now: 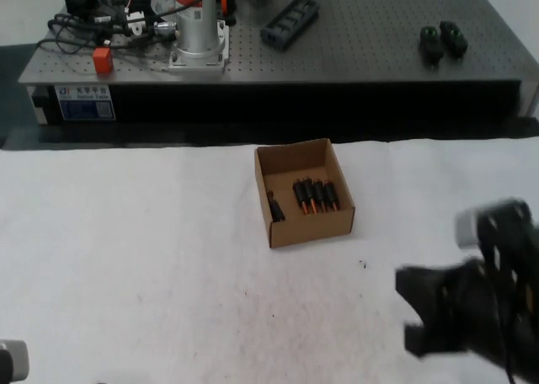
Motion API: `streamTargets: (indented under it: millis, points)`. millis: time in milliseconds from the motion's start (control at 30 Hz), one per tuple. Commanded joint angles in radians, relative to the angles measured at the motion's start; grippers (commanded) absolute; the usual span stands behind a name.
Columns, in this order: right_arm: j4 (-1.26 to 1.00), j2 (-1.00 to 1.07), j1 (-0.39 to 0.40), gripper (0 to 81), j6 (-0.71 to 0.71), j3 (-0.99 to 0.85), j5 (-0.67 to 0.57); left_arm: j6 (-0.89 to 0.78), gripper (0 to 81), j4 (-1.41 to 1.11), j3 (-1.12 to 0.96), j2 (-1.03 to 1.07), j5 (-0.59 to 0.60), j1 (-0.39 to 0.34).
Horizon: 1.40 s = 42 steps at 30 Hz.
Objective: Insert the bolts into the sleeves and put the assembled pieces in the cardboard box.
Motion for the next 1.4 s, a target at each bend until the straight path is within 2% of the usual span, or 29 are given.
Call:
streamTargets:
  millis: [0,133,233,567,667,800,1133,1200,1367]
  points:
    - [0.091,-0.267,0.002,4.8,0.015,0.169,0.029,-0.005,0.6,0.014,-0.002,-0.025,-0.009,0.001]
    - [0.106,-0.365,0.002,4.8,0.086,0.238,0.062,-0.005,0.6,0.014,-0.002,-0.048,-0.009,0.001]
    - [0.106,-0.424,0.002,4.8,0.135,0.276,0.131,-0.005,0.6,0.014,-0.002,-0.059,-0.009,0.001]
    - [0.157,-0.538,0.002,4.8,0.131,0.344,0.136,-0.017,0.6,0.008,0.019,-0.060,0.014,-0.002]
    - [0.162,-0.564,0.002,4.8,0.091,0.344,0.139,-0.022,0.6,0.006,0.020,-0.060,0.014,-0.002]
    - [0.157,-0.590,0.002,4.8,0.070,0.344,0.183,-0.022,0.6,0.006,0.020,-0.060,0.014,-0.002]
    - [0.265,-0.589,0.002,4.8,0.079,0.344,0.195,-0.038,0.6,0.006,0.020,-0.060,0.008,-0.002]
    - [0.275,-0.589,0.002,4.8,0.133,0.344,0.188,-0.038,0.6,0.003,0.031,-0.060,0.005,-0.002]
    - [0.276,-0.589,0.002,4.8,0.140,0.344,0.188,-0.058,0.6,-0.011,0.071,-0.060,0.018,-0.002]
